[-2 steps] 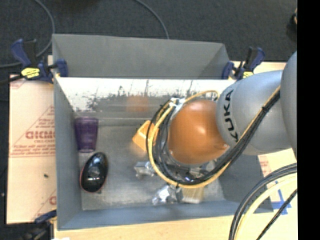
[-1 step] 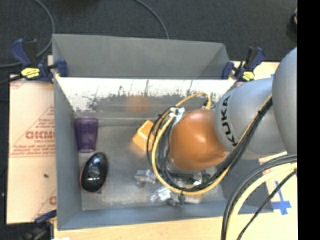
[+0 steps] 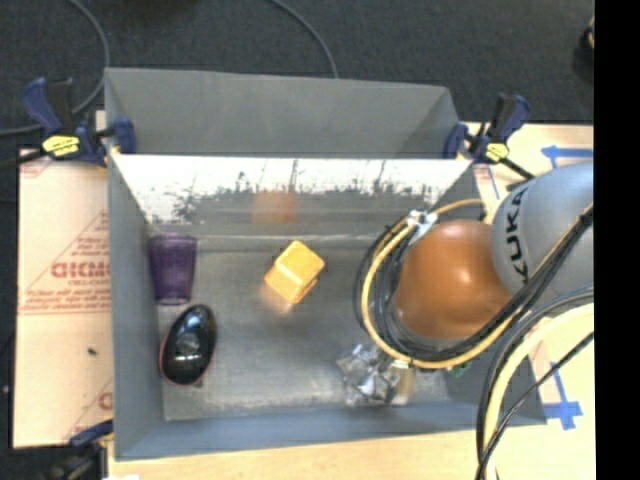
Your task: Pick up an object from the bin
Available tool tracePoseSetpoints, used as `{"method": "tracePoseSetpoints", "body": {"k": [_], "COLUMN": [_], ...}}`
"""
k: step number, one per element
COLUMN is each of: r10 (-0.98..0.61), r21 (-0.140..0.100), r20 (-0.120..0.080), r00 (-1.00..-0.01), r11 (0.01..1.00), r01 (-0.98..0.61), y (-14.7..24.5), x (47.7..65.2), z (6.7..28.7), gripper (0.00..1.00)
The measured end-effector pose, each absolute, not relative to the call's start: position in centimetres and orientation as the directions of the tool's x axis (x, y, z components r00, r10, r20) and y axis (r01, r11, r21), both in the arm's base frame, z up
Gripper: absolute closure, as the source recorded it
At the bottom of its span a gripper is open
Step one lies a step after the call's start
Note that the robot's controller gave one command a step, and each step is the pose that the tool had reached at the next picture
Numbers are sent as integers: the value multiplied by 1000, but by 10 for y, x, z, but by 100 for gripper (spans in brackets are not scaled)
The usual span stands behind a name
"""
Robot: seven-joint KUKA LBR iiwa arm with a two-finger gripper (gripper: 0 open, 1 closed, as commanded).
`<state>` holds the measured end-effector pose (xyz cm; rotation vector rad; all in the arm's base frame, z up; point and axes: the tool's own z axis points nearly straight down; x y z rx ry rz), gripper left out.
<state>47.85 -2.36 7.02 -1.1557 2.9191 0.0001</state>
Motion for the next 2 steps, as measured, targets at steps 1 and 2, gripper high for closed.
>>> {"method": "tracePoseSetpoints", "body": {"k": [1, 2], "r10": [-685, -685], "r21": [0, -1], "r20": [-2, -2], "r00": [-728, -728], "r11": [728, 728], "r01": [-685, -685], "y": [-23, -23], "x": [479, 479], "z": [70, 70], "gripper": [100, 100]}}
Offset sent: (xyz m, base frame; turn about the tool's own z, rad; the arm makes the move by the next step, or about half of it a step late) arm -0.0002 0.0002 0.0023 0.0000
